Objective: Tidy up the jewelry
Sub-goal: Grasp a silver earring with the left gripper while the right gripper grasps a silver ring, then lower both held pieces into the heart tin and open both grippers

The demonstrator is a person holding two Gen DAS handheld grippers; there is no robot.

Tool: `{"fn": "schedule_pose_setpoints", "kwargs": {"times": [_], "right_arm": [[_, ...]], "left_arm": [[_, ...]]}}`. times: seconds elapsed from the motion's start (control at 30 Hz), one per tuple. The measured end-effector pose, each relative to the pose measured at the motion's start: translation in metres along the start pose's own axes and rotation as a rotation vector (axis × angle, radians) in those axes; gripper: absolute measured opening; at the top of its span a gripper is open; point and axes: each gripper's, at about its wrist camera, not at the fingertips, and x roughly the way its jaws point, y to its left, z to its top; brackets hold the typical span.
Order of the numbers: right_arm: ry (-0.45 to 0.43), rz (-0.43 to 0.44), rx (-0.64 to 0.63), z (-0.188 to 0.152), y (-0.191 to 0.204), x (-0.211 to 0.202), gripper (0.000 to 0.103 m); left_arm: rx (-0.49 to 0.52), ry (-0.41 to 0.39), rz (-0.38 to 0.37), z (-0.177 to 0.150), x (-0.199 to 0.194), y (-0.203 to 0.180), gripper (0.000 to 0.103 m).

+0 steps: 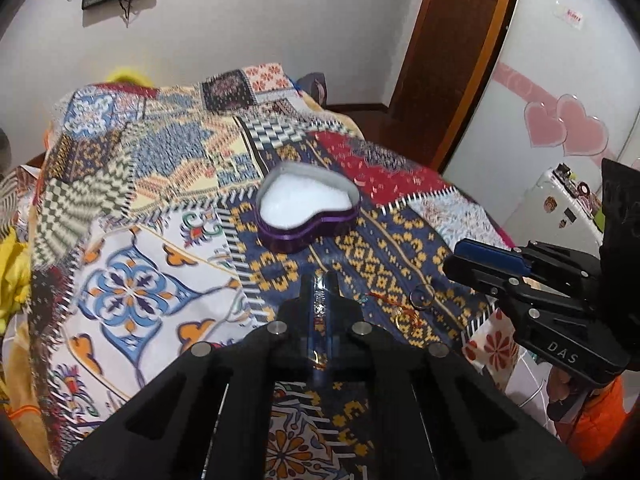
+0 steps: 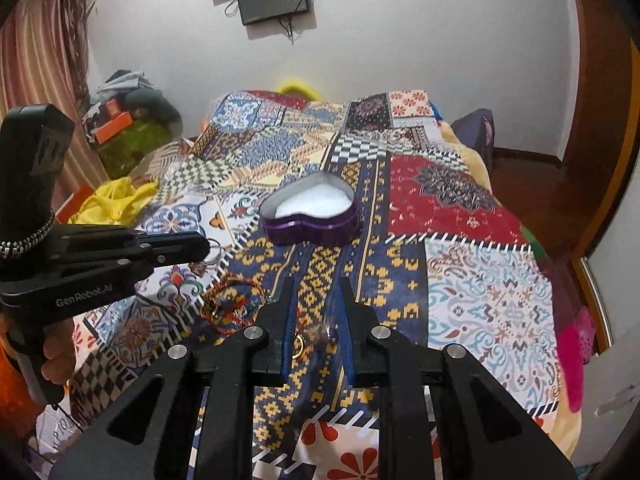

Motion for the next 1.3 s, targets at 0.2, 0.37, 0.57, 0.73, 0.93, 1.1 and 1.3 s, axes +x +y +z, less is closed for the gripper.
{"fn": "schedule_pose_setpoints", "kwargs": {"times": [0.2,0.37,0.57,0.73,0.93,1.1,1.3], "right_arm": [[-0.025,-0.012,-0.005,0.005,0.000,-0.006,0.017],[0.018,-0.049,0.021,-0.002,-0.010,0.000,0.019],[0.125,-0.033,0.048,-0.023,-0.020,0.012,0.046],[0.152,-0.050,0.000,-0.032,-0.012,0.022,0.045],[0.152,-0.058,-0.061,-0.029,-0.005,0.034,0.027],[0.154,-0.049,-0.083,-0.026,-0.003,0.037,0.020],[0.107,-0.045,-0.061,-0.014,-0.003,0.027,0.020]], "left_arm": [[0.000,-0.046,0.018,0.011,-0.016,0.002,0.003],[-0.014,-0.053,0.017,0.008,-0.023,0.004,0.003],[-0.023,-0.030,0.016,-0.004,-0.022,0.006,0.003],[-0.036,-0.011,0.020,-0.010,-0.018,0.009,0.003],[-0.041,-0.006,0.022,-0.012,-0.016,0.010,0.003],[-0.037,-0.019,0.023,-0.006,-0.017,0.009,0.003],[-0.025,-0.055,0.022,0.011,-0.018,0.008,0.003]]}}
